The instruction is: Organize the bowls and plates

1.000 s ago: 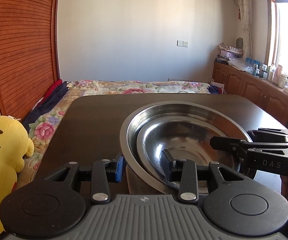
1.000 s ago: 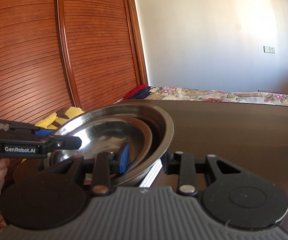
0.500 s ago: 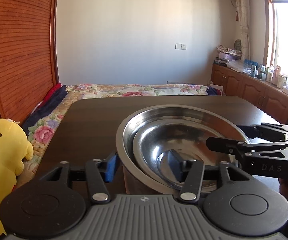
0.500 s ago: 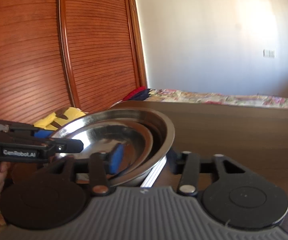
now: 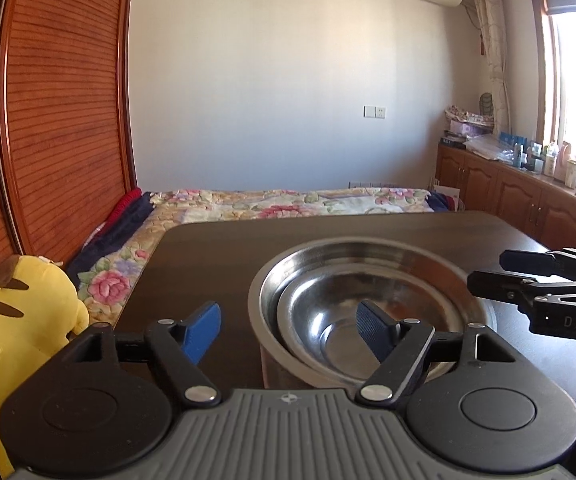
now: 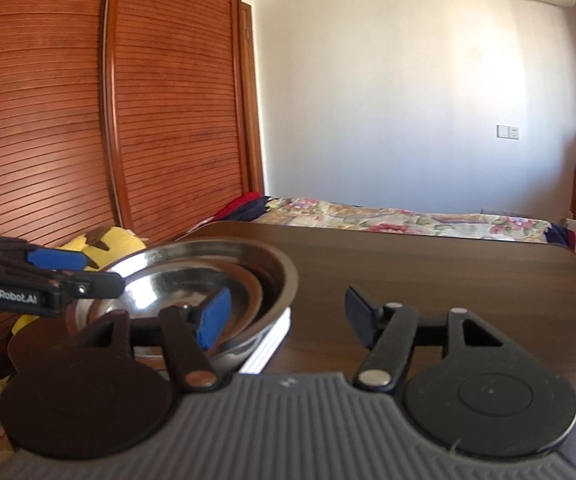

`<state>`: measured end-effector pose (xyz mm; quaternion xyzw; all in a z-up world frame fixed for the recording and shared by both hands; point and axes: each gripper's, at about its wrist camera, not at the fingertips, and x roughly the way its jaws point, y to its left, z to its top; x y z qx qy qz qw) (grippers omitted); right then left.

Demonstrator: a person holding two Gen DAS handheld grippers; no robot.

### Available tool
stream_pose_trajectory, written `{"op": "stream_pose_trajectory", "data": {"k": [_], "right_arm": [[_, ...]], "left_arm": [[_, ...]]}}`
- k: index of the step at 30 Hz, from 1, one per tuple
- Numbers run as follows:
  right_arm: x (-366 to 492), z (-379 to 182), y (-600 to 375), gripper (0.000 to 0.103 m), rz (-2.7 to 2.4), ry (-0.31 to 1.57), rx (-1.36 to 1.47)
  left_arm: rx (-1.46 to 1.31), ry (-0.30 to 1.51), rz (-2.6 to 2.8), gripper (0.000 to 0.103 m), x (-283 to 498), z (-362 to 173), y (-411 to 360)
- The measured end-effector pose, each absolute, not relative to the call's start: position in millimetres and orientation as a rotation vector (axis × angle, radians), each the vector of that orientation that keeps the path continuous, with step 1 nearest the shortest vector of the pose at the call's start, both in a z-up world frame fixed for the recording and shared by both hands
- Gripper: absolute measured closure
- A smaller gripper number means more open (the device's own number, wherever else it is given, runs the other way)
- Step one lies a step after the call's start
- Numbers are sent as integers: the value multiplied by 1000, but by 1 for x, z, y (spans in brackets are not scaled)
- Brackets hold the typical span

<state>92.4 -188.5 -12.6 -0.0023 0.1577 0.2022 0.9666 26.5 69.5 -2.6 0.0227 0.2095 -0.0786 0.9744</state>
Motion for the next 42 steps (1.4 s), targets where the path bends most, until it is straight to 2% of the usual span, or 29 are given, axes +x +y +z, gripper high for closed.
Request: {"op": "stream_pose_trajectory", "data": {"k": [6,8,14,17,42], "right_arm": [[78,1,-200,38,381,295,0],[72,8,-204,32,364,276,-10],[58,27,-222,7,316,208,-7],[55,33,-231,0,302,186,0],[35,38,-251,0,129,196,24]], "left_arm": [[36,380,-176,16,15,17,55],[31,367,-193,11,12,24,49],[39,332,-220,0,7,37,31],[47,322,-215,0,5,41,25],[67,332,-138,0,-8,38,-1]]}}
